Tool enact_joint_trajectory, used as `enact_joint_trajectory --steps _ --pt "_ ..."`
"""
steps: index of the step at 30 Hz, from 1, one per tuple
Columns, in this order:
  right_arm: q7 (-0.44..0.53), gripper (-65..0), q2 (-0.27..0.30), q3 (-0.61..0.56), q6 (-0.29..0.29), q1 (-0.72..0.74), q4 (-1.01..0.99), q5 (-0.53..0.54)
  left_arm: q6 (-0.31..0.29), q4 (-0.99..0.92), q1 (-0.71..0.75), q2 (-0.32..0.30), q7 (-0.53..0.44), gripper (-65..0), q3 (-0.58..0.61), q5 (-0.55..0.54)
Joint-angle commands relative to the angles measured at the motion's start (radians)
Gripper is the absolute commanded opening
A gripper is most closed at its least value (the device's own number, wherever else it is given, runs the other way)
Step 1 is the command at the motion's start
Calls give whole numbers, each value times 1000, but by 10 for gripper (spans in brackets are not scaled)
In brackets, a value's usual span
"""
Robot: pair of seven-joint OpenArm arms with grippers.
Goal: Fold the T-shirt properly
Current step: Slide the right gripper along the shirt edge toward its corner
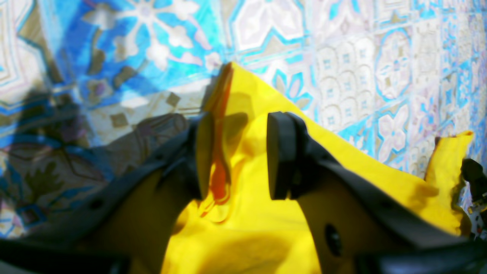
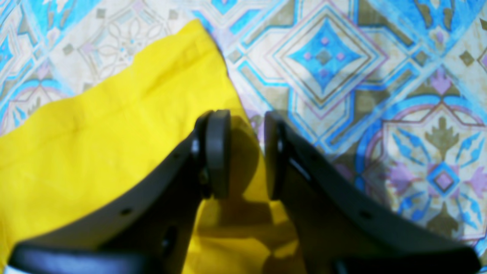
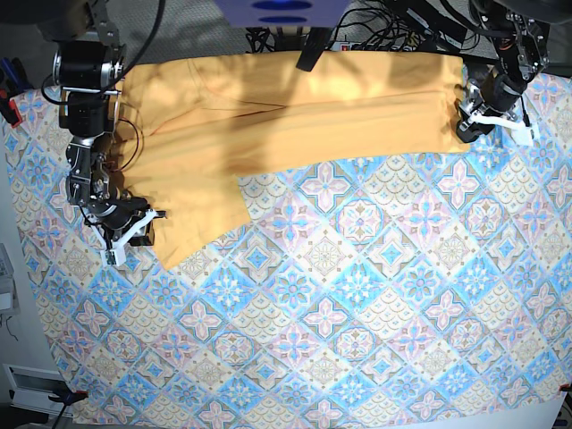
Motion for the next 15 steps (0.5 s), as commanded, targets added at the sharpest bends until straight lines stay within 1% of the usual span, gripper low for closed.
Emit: enact_joint_trajectory --steps 1,5,7,10,11,15 --pt "-11 -503 14 -19 4 0 13 7 -7 17 -4 -16 -11 -419 -5 -11" --pt "-11 -511 14 -81 6 -26 18 7 -7 17 -6 -16 -11 -419 -5 -11" --pt "-11 -546 14 -90 6 -26 18 7 -7 16 -7 -16 -11 -419 -5 -11" --pt "-30 -637 14 -85 6 -26 18 7 -7 16 -7 -16 -11 -419 -5 -11" --pt "-42 -650 14 -85 6 -26 18 7 -7 16 -7 -16 -11 -419 -5 -11" --pt "-59 -645 14 -82 6 -26 80 10 -7 16 -7 -16 -11 -419 -5 -10"
